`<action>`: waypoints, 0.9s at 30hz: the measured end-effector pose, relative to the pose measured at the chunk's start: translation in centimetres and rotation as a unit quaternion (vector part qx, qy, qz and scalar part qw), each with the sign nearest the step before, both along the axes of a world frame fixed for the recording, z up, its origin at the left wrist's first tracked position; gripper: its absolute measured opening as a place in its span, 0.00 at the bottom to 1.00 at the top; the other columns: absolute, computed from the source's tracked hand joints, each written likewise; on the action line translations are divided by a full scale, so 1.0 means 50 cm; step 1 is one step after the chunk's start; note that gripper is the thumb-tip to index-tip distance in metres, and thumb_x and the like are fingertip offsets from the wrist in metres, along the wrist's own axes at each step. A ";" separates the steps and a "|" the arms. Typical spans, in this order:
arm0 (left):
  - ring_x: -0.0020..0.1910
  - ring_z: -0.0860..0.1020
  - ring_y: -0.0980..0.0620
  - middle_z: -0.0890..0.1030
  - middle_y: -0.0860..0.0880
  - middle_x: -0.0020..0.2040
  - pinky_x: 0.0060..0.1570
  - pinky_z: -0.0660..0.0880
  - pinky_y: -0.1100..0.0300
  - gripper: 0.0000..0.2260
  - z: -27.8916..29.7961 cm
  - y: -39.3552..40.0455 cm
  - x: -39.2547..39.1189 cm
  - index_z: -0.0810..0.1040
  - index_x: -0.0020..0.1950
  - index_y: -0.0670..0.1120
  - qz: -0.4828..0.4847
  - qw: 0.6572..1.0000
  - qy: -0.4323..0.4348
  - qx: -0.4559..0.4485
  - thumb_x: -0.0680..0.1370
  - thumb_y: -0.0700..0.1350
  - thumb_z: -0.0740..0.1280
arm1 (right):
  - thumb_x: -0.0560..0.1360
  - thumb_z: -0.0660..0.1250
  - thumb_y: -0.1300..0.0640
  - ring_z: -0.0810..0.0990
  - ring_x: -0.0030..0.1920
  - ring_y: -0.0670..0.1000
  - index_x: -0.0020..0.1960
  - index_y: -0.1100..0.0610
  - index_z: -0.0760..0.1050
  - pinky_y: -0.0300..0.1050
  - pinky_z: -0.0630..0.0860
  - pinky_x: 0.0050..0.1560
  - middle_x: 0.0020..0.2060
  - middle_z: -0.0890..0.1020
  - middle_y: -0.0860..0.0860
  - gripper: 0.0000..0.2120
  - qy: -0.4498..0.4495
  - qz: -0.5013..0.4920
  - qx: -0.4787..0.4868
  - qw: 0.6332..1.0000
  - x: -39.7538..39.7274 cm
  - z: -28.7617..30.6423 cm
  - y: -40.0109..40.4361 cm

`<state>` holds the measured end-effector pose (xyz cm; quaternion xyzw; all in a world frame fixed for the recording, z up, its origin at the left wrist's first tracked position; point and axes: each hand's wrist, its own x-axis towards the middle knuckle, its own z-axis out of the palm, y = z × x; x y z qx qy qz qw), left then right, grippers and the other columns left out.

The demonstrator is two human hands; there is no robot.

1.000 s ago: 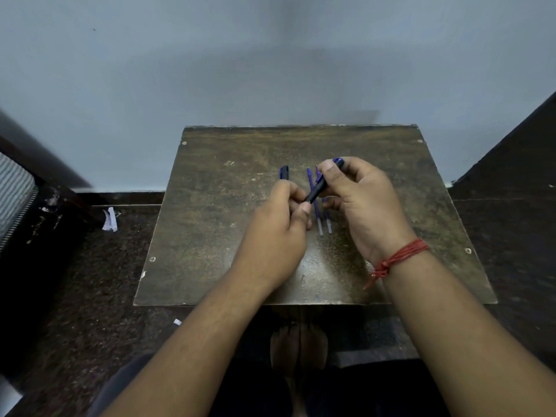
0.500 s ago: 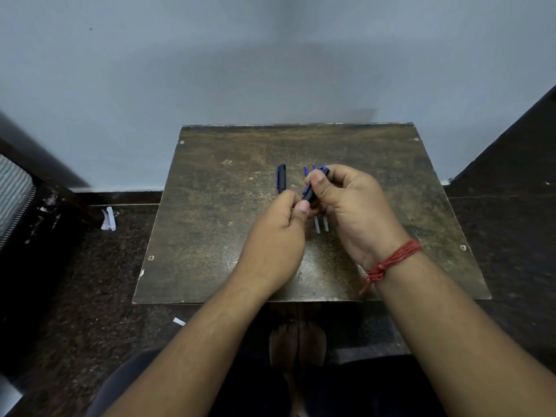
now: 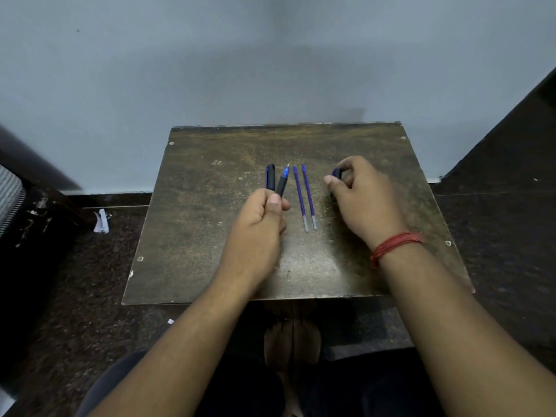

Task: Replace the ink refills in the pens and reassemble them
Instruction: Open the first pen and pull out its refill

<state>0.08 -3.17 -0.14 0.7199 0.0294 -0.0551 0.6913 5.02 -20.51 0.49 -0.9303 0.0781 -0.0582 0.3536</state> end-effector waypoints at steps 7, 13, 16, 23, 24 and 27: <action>0.23 0.60 0.57 0.66 0.53 0.28 0.25 0.57 0.63 0.12 0.003 0.013 0.011 0.73 0.45 0.49 0.015 0.999 -0.010 -0.032 0.85 0.50 0.55 | 0.79 0.67 0.46 0.79 0.47 0.58 0.53 0.55 0.69 0.54 0.78 0.47 0.46 0.80 0.54 0.14 0.021 0.013 -0.130 0.991 -0.007 0.002 0.022; 0.24 0.60 0.56 0.67 0.53 0.29 0.28 0.56 0.61 0.12 -0.001 0.015 0.012 0.75 0.44 0.52 0.014 0.999 -0.021 -0.021 0.83 0.52 0.55 | 0.80 0.65 0.46 0.79 0.45 0.58 0.54 0.57 0.69 0.53 0.78 0.45 0.45 0.81 0.55 0.14 0.020 0.006 -0.130 0.991 -0.006 0.009 0.025; 0.25 0.60 0.56 0.67 0.52 0.29 0.28 0.56 0.60 0.12 0.001 0.015 0.014 0.75 0.45 0.51 0.014 0.999 -0.025 -0.022 0.83 0.51 0.55 | 0.80 0.65 0.50 0.78 0.43 0.57 0.52 0.57 0.69 0.50 0.75 0.42 0.44 0.81 0.55 0.11 0.014 0.005 -0.116 0.993 -0.005 0.009 0.026; 0.25 0.60 0.55 0.67 0.52 0.30 0.29 0.57 0.60 0.12 0.001 0.016 0.013 0.75 0.43 0.55 0.005 1.000 -0.024 -0.014 0.80 0.55 0.56 | 0.81 0.64 0.54 0.78 0.45 0.57 0.50 0.57 0.71 0.53 0.77 0.46 0.43 0.80 0.54 0.06 0.023 0.005 -0.095 0.995 -0.001 0.007 0.015; 0.25 0.60 0.55 0.68 0.52 0.30 0.29 0.57 0.60 0.12 0.001 0.016 0.013 0.75 0.43 0.54 0.005 1.000 -0.025 -0.011 0.80 0.55 0.56 | 0.81 0.64 0.55 0.78 0.45 0.57 0.50 0.57 0.71 0.52 0.77 0.46 0.43 0.79 0.54 0.06 0.024 0.003 -0.096 0.995 0.000 0.006 0.012; 0.25 0.61 0.54 0.68 0.52 0.30 0.29 0.57 0.60 0.12 0.001 0.016 0.012 0.75 0.44 0.53 0.003 1.000 -0.025 -0.002 0.80 0.55 0.56 | 0.81 0.64 0.54 0.76 0.44 0.56 0.50 0.57 0.72 0.50 0.74 0.44 0.42 0.77 0.53 0.06 0.037 -0.001 -0.104 0.994 0.001 0.002 0.008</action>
